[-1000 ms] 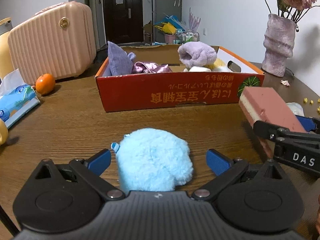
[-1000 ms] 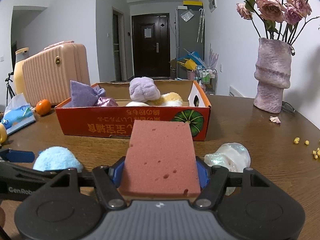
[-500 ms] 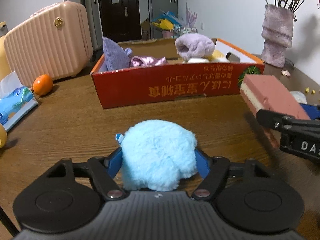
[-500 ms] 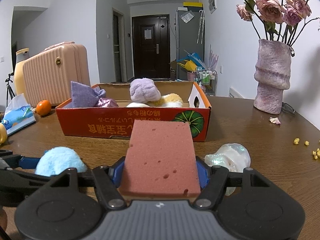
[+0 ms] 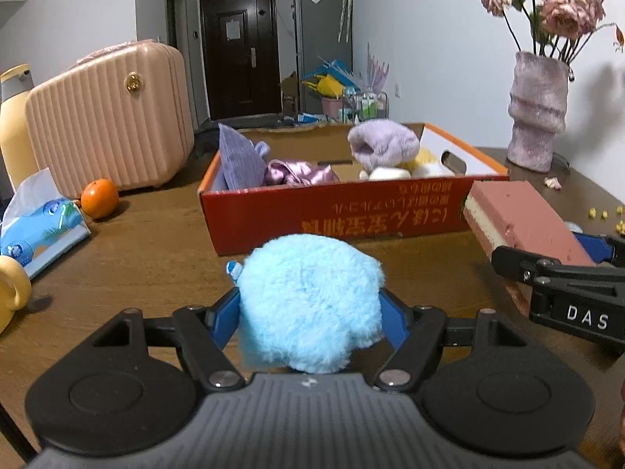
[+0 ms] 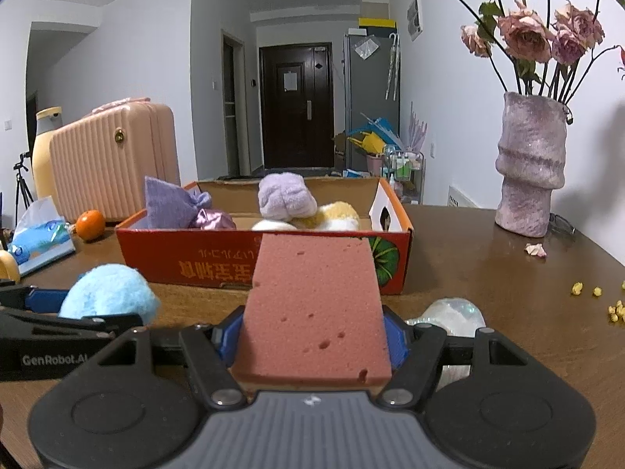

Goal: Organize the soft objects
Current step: 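Carry the blue ball with the left tool while the right tool carries the pink sponge over the box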

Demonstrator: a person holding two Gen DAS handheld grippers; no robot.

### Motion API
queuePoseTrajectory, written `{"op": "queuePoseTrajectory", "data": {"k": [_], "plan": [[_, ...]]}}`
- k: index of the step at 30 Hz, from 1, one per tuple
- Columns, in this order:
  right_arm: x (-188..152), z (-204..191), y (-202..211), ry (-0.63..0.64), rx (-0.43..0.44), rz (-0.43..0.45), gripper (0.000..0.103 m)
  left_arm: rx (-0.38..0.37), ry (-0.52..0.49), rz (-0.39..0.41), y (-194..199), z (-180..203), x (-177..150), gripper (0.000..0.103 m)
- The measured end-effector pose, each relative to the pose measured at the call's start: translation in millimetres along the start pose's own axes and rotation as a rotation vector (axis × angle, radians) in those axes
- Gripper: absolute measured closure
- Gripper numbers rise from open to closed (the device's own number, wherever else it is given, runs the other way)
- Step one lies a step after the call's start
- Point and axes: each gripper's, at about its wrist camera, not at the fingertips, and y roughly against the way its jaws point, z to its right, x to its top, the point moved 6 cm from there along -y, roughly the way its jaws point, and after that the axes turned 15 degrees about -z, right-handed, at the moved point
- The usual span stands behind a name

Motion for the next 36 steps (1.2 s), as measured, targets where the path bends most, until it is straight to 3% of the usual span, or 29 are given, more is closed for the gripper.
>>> {"op": "queuePoseTrajectory", "data": {"k": [16,36], "plan": [[28,-7,11,-0.018,-0.006,0.088,0.035,-0.026,0.085,0.143,34,-13,37,0.03],[84,-2,-14,-0.071,-0.042,0.143,0.035,-0.048,0.151,0.194,16,-19,90,0.03]]}}
